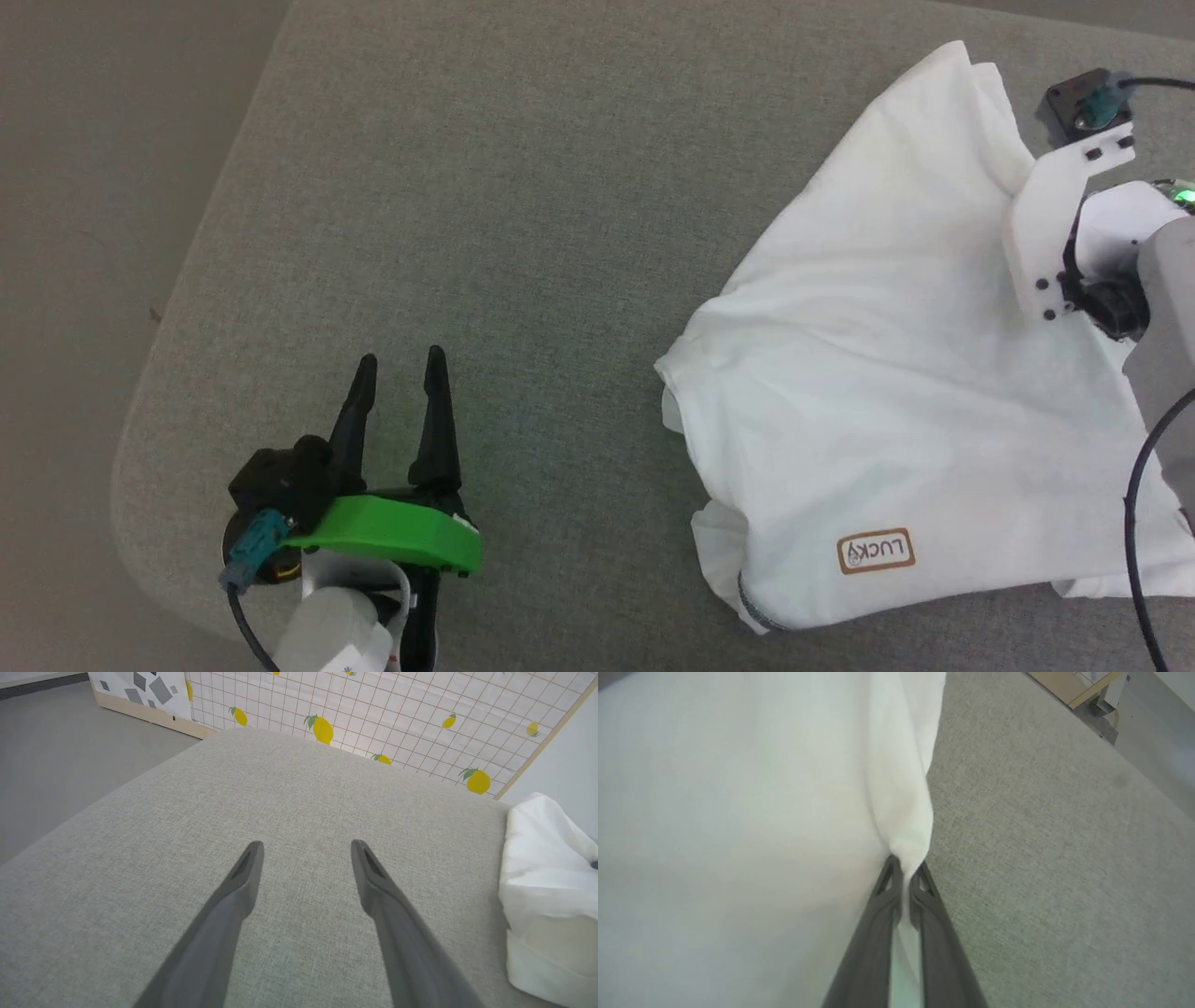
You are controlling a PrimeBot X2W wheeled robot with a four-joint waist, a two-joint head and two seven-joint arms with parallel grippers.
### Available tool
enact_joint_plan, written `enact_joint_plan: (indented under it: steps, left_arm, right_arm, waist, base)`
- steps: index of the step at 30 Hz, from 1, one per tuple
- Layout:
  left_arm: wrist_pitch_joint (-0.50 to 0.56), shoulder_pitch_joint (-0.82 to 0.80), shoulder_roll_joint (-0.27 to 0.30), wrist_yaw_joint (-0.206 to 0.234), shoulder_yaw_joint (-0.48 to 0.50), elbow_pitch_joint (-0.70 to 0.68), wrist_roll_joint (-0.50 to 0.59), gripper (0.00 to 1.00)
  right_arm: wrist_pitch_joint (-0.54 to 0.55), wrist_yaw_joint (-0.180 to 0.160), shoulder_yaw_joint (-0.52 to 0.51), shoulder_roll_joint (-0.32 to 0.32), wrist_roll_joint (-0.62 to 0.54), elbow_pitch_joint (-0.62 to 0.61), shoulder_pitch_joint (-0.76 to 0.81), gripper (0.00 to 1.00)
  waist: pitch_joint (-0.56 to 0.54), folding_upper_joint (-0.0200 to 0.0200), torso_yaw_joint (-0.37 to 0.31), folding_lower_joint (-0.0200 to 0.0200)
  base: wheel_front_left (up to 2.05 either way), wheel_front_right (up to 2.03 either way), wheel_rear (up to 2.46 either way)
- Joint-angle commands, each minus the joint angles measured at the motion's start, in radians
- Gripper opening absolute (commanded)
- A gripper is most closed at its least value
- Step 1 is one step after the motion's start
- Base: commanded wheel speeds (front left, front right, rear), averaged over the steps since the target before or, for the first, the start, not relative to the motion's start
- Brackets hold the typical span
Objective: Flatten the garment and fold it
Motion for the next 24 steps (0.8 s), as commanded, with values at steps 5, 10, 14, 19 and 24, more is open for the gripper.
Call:
enact_joint_plan:
  steps: [5, 10, 14, 19, 24]
  left_arm:
    - [-0.009, -0.040, -0.008, -0.003, -0.030, 0.007, -0.001, 1.00]
    - [-0.011, -0.049, -0.010, -0.003, -0.047, 0.013, -0.008, 1.00]
    - [-0.011, -0.049, -0.010, -0.002, -0.052, 0.019, -0.011, 1.00]
    - [-0.012, -0.042, -0.011, 0.004, -0.043, 0.027, -0.011, 1.00]
    - [-0.012, -0.038, -0.011, 0.001, -0.039, 0.032, -0.005, 1.00]
  right_arm:
    - [-0.012, -0.002, -0.102, -0.076, -0.046, 0.000, -0.106, 0.00]
    - [-0.047, -0.002, -0.264, -0.136, -0.186, -0.021, -0.202, 0.00]
    - [-0.109, -0.002, -0.444, -0.131, -0.348, -0.081, -0.225, 0.00]
    - [-0.162, -0.002, -0.567, -0.035, -0.443, -0.114, -0.171, 1.00]
    - [-0.298, -0.002, -0.575, 0.047, -0.374, -0.134, -0.124, 1.00]
  waist:
    - [0.019, 0.0000, 0.030, -0.0001]
    - [0.030, 0.0000, 0.056, -0.0001]
    - [0.031, 0.0000, 0.066, -0.0001]
    - [0.003, 0.0000, 0.052, -0.0001]
    - [-0.047, 0.0000, 0.019, -0.0001]
  base:
    - [0.00, 0.00, 0.00]
    - [0.00, 0.00, 0.00]
    - [0.00, 0.00, 0.00]
    - [0.00, 0.00, 0.00]
    - [0.00, 0.00, 0.00]
